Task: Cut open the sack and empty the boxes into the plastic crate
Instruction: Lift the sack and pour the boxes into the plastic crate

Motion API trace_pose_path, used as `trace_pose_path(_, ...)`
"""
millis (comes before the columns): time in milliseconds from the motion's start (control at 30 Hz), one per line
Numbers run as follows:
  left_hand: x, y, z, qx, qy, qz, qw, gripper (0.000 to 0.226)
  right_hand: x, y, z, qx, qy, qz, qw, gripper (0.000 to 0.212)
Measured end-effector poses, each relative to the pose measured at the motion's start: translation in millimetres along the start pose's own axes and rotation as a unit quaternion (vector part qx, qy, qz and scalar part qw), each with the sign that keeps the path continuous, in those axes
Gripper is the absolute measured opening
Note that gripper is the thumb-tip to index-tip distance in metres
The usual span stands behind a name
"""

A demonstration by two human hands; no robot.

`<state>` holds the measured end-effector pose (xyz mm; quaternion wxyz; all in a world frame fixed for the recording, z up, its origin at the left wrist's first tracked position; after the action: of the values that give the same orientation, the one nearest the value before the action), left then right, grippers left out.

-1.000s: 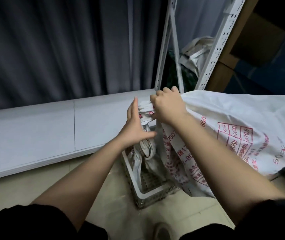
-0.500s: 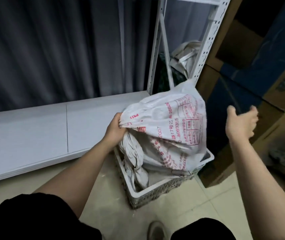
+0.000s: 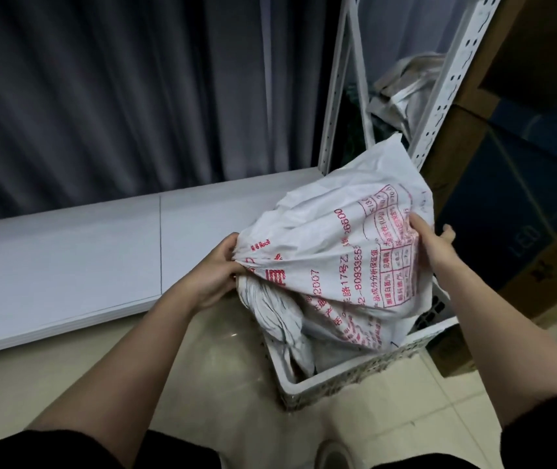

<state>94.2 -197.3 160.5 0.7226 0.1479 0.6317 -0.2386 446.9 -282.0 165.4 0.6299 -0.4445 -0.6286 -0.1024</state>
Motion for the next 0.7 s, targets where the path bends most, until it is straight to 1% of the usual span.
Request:
trace_pose_path(100,3.6,3.0,-7.6,0.029,-0.040,-0.029,0.998,0.052,-2.5,3.4,0.5,0.025,0.032,0.035,0.999,0.103)
trace_pose_path(133,4.8,6.1,-8.6,0.029,-0.047,-0.030,0.998,0.054,-2.8,4.5,0.0,0.042,0.029,0.044,0.998,0.099)
trace_pose_path(167,5.0,8.4,-8.6,0.021,-0.055,-0.033,0.998,0.054,-2.1,2.9,0.0,0.050,0.036,0.041,0.997,0.082)
trace_pose_path(200,4.9,10.6,-6.4,0.013,-0.057,-0.035,0.998,0.053,-1.5,2.5,0.8,0.041,0.047,0.020,0.998,0.057)
trace_pose_path(233,3.4,11.9,-1.7,0.006,-0.059,-0.035,0.998,0.052,0.4,0.3,2.4,0.015,0.041,-0.003,0.999,0.036)
trace_pose_path(267,3.1,13.7,1.7,-0.002,-0.052,-0.034,0.998,0.049,4.0,-3.9,6.3,-0.010,0.026,-0.034,0.999,0.026)
trace_pose_path(367,10.3,17.0,6.6,-0.043,-0.004,-0.030,0.999,0.037,20.0,-16.9,15.7,-0.077,-0.001,-0.132,0.988,0.034)
trace_pose_path(400,14.8,17.6,7.4,-0.069,0.042,-0.033,0.996,0.035,29.4,-21.9,15.9,-0.097,0.000,-0.161,0.982,0.036)
trace_pose_path(433,21.0,18.9,7.4,-0.101,0.121,-0.038,0.987,0.037,39.7,-26.4,15.2,-0.116,0.005,-0.185,0.976,0.036)
trace_pose_path(467,29.0,20.6,8.6,-0.133,0.224,-0.051,0.964,0.043,52.7,-34.1,13.4,-0.131,0.008,-0.213,0.968,0.034)
trace_pose_path(500,35.5,19.1,11.7,-0.160,0.351,-0.077,0.920,0.053,66.6,-44.4,13.2,-0.139,0.006,-0.240,0.961,0.033)
trace_pose_path(533,40.4,15.1,17.3,-0.168,0.480,-0.108,0.855,0.062,81.3,-55.5,13.5,-0.143,0.001,-0.272,0.952,0.034)
trace_pose_path(567,39.4,10.2,25.5,-0.157,0.565,-0.124,0.801,0.065,95.3,-67.5,15.5,-0.145,-0.007,-0.306,0.941,0.036)
trace_pose_path(600,43.2,9.9,30.4,-0.154,0.573,-0.118,0.796,0.063,107.6,-78.3,19.4,-0.142,-0.018,-0.335,0.931,0.036)
trace_pose_path(633,41.3,9.1,38.0,-0.149,0.526,-0.110,0.830,0.060,119.2,-89.1,22.5,-0.139,-0.027,-0.363,0.921,0.035)
trace_pose_path(667,39.3,10.5,44.4,-0.135,0.444,-0.095,0.881,0.057,129.6,-99.4,26.0,-0.137,-0.036,-0.389,0.910,0.035)
trace_pose_path(700,36.4,12.1,52.6,-0.102,0.380,-0.066,0.917,0.050,138.4,-108.1,29.4,-0.138,-0.047,-0.412,0.899,0.035)
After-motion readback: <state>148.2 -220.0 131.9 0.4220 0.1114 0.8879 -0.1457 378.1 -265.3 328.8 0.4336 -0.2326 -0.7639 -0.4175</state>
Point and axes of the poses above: each hand's wrist, its own y-axis towards the middle knuckle, its own z-axis out of the palm, x = y × z, the point moved 2 cm from there along y, towards the middle knuckle, and after that the axes turned 7 degrees about z, right-handed, at the moved point
